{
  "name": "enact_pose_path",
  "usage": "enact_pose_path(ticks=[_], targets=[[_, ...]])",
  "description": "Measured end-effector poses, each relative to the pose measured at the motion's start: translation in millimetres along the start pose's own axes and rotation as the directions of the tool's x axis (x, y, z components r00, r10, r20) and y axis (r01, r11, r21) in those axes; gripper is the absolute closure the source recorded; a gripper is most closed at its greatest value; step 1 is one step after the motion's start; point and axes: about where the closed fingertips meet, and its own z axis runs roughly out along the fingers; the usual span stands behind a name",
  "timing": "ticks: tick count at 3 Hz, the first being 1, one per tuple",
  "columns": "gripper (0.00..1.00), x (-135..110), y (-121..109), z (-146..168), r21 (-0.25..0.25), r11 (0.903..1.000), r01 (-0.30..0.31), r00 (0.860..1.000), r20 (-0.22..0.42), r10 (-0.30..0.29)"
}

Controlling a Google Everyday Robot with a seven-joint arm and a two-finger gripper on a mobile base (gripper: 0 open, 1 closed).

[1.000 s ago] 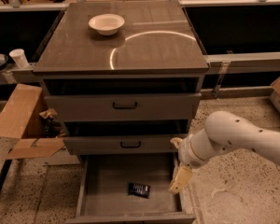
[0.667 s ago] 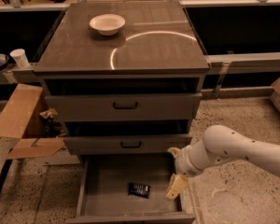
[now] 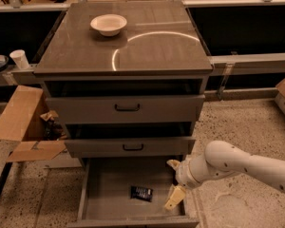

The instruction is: Pick rxbar blueberry from bottom drawer and place on counter

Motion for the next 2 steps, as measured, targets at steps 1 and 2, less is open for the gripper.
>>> enact_pose_path(ticks=[1, 2], targets=[[0.0, 11.4, -16.4, 41.4, 0.008, 0.9989, -0.046, 0.997, -0.053, 0.046], [0.0, 42.4, -35.3, 116.8, -0.004, 0.9974, -0.072, 0.997, -0.033, 0.071]])
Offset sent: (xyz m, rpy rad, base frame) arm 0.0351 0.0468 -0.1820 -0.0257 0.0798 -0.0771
